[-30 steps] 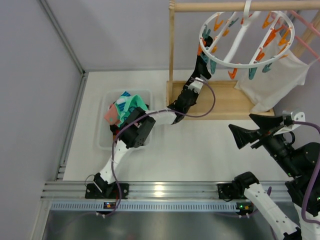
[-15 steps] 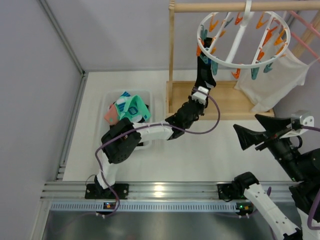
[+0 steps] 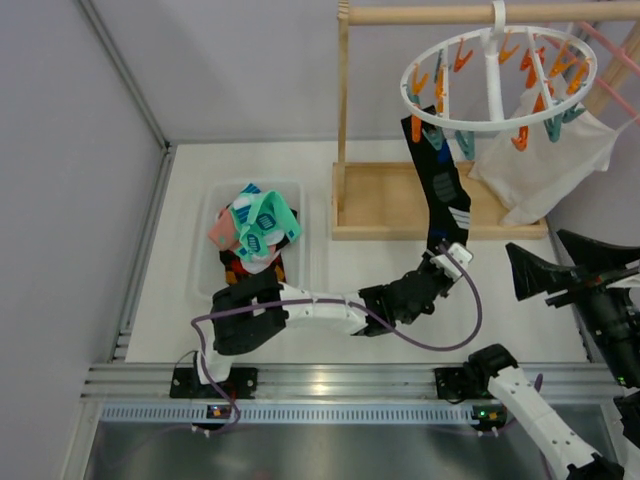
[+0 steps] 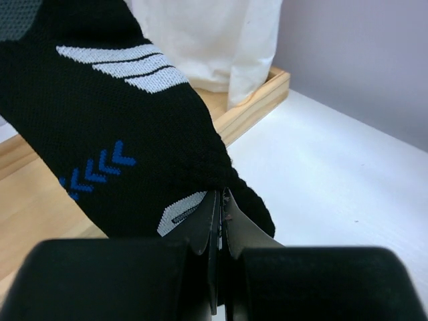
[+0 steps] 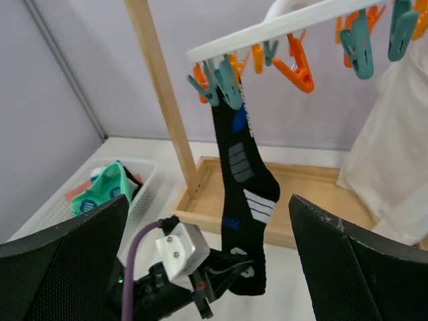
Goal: Remove the socks clipped to the hanger
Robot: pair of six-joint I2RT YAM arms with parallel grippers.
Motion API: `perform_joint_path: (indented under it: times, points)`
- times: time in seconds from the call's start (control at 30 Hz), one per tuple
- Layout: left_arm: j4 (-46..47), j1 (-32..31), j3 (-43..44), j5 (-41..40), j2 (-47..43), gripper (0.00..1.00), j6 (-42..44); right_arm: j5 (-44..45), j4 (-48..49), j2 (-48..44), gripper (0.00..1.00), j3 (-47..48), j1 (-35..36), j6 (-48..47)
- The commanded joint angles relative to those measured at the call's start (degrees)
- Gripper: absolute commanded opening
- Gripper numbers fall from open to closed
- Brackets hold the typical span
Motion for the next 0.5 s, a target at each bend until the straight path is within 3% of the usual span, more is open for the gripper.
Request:
perform_joint_path:
  times: [0.0,0.47]
  points:
    - [3.27,-2.08,4.73,-2.46,-0.2,0.0,3.23,6.61,-5.81,4.74,0.99,2.89,0.41,-1.43]
    - [-0.16,-10.52,14.67,-5.89,6.48,0.0,10.44,11.45,-10.38,14.41,1.0,13.61,2.25,-3.1]
